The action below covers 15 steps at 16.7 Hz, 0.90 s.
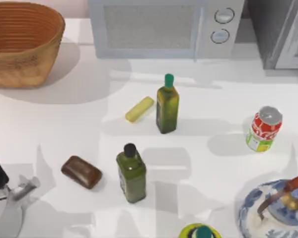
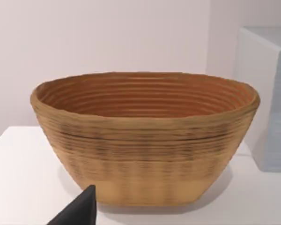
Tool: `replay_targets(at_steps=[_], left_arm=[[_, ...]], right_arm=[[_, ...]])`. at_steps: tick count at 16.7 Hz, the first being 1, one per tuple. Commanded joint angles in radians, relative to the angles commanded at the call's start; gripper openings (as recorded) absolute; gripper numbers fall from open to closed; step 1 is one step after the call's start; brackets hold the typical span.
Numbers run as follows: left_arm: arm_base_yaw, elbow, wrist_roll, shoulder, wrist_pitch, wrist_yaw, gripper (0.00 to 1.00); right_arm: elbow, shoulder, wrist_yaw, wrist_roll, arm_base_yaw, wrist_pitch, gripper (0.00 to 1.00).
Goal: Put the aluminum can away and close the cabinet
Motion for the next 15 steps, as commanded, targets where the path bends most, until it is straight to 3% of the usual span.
replay_targets(at_steps=[7, 15], left_arm=[[0.0, 0.0, 0.0, 0.0, 0.0, 0.0, 1.0], [0.0, 0.0, 0.0, 0.0, 0.0, 0.0, 1.0]], right_arm=[[0.149, 0.163, 0.032, 0.101, 0.008, -0.014, 1.0], [0.526, 0.891, 0.145, 0.325, 0.156, -0.076, 1.0]])
